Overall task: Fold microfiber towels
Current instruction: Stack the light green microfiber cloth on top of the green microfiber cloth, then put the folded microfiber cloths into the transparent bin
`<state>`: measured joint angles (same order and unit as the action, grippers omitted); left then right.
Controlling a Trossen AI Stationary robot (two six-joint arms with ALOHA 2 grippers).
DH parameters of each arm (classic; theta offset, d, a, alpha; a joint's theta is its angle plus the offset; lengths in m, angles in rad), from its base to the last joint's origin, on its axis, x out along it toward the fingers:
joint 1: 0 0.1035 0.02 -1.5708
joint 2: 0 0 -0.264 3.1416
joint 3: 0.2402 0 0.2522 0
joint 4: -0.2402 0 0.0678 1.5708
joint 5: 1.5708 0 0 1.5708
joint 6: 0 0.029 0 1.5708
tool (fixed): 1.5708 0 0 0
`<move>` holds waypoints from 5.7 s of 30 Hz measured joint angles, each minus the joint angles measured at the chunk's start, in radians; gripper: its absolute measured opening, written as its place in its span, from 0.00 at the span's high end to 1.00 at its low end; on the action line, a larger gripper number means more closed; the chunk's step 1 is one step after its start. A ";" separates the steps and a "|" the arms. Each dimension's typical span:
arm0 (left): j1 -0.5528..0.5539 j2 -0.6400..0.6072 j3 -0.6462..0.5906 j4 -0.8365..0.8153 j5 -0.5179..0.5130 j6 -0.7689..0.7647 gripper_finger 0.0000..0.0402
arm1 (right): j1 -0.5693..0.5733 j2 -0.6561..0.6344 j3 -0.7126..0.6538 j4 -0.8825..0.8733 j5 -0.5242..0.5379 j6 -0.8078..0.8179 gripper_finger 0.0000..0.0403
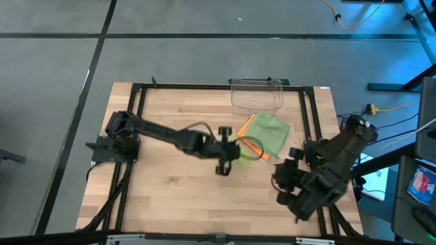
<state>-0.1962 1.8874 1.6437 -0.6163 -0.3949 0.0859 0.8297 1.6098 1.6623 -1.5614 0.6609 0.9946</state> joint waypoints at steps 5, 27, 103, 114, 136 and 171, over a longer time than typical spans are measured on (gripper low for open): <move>0.106 0.015 0.122 0.006 0.067 0.141 1.00 | 0.055 -0.045 0.000 -0.002 0.000 0.002 0.62; 0.343 0.424 0.544 0.223 0.227 0.518 1.00 | 0.109 -0.084 0.001 -0.007 0.020 -0.002 0.62; 0.596 0.103 0.712 -0.721 0.675 0.487 0.63 | -0.407 -0.127 -0.858 0.518 0.365 0.704 0.62; 0.689 0.094 0.712 -0.856 0.726 0.587 0.63 | -0.756 -0.187 -1.031 1.496 0.204 -0.346 0.62; 0.658 0.096 0.584 -0.862 0.869 0.526 0.63 | -0.766 0.067 -1.411 2.463 0.184 -0.610 0.62; 0.460 0.096 -0.282 0.259 0.433 0.082 0.64 | -0.541 -0.909 -1.228 0.885 0.118 0.101 0.62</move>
<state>0.2638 1.9832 1.3619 -0.3569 0.0383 0.1676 0.2885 0.7012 0.4339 -0.6767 0.7792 1.0955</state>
